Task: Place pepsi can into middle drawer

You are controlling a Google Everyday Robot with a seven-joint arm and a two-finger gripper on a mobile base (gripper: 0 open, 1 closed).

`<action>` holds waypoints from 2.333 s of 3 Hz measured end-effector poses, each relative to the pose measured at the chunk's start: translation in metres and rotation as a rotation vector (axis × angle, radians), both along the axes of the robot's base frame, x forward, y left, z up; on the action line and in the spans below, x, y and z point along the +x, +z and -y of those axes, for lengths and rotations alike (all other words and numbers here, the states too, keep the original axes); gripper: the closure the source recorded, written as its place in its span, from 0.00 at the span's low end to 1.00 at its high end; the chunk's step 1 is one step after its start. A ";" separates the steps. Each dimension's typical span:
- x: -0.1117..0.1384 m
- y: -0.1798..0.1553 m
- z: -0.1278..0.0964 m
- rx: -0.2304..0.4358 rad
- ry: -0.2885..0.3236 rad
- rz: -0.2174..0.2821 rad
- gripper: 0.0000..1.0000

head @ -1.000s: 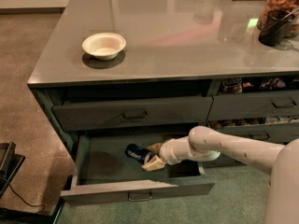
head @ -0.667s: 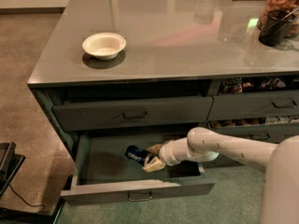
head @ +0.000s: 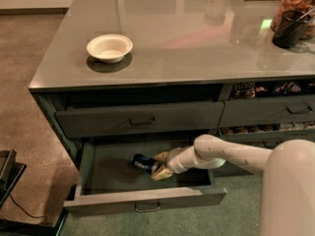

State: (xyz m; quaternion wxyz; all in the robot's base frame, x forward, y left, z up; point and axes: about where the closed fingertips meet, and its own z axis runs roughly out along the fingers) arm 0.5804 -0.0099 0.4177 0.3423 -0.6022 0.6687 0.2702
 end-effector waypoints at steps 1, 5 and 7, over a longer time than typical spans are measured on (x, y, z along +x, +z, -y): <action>0.011 -0.014 -0.006 0.023 0.026 0.015 1.00; 0.028 -0.041 -0.022 0.080 0.072 0.042 0.58; 0.028 -0.041 -0.022 0.081 0.072 0.042 0.12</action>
Offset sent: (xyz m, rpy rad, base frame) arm 0.0348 0.0217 -0.0402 0.0845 -0.0543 0.0836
